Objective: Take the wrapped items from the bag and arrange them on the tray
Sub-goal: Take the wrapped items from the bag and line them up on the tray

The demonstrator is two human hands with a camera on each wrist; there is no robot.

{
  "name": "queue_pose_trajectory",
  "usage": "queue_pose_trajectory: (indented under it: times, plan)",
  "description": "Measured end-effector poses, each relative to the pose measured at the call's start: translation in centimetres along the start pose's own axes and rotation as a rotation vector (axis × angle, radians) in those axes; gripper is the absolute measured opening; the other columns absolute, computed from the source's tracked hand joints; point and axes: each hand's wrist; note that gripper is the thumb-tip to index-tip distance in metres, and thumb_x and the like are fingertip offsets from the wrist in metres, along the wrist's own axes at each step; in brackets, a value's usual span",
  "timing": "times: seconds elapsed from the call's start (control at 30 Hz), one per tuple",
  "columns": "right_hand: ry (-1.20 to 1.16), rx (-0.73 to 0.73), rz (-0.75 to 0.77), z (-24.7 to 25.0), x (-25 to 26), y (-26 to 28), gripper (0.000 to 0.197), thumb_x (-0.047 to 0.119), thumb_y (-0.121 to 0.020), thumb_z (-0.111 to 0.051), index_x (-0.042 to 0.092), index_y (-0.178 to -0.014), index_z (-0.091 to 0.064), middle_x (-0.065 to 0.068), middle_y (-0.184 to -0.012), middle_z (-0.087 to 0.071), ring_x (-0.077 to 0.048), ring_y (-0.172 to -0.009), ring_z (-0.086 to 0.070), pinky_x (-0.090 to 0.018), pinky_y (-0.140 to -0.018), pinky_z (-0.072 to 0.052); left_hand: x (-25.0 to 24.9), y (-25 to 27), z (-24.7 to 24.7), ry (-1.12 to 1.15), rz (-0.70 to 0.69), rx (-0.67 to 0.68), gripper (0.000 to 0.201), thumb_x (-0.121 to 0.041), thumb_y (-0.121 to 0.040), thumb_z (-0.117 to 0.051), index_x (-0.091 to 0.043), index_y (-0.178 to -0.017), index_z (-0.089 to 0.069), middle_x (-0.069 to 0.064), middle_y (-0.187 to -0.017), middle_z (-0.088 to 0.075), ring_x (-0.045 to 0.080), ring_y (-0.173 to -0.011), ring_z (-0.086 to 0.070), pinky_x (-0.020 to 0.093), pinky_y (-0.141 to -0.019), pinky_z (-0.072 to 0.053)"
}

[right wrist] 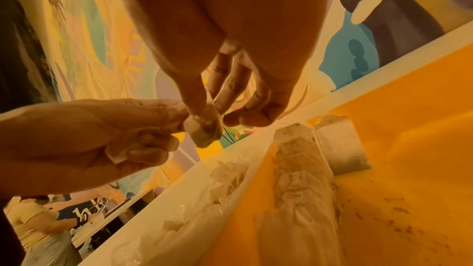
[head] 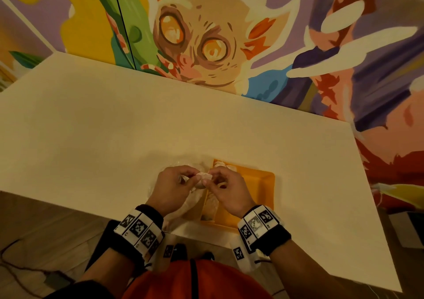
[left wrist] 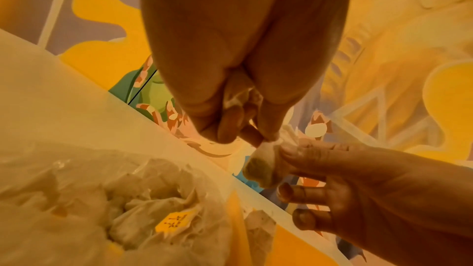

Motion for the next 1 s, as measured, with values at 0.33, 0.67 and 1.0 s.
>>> queue_pose_trajectory:
  times: [0.33,0.67,1.0]
  plan:
    - [0.087,0.035,-0.045,-0.3,-1.2,0.6,0.014,0.026,-0.087,-0.071,0.036,-0.078,-0.069,0.010,-0.077,-0.072,-0.007,-0.076,-0.066,-0.025,-0.072,-0.053,-0.1,0.0,-0.9,0.025,0.027,-0.044,0.022,-0.015,-0.085,-0.072,-0.035,-0.077,-0.071,-0.016,-0.080,-0.071,-0.001,-0.079,-0.064,0.020,-0.072,-0.050]
    - [0.192,-0.053,-0.235,2.5,-3.4,-0.3,0.011,0.027,-0.084,-0.073,0.031,-0.076,-0.068,0.015,-0.074,-0.067,-0.001,-0.071,-0.062,-0.017,-0.069,-0.049,1.8,-0.1,-1.8,-0.242,0.161,0.070,0.008,-0.029,-0.085,-0.070,-0.028,-0.091,-0.074,-0.013,-0.088,-0.071,0.002,-0.083,-0.063,0.027,-0.077,-0.054]
    - [0.287,-0.192,-0.519,4.5,-7.0,-2.3,0.013,0.018,-0.093,-0.063,0.014,-0.081,-0.067,-0.004,-0.068,-0.063,-0.015,-0.053,-0.051,-0.022,-0.045,-0.037,1.6,0.2,-3.6,-0.388,0.220,0.226,0.016,-0.020,-0.091,-0.061,-0.015,-0.104,-0.071,0.000,-0.098,-0.068,0.009,-0.085,-0.061,0.015,-0.068,-0.050]
Point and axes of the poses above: each hand's wrist, its own y-axis away from the middle knuckle, its own z-axis out of the back of the hand, x = y × z
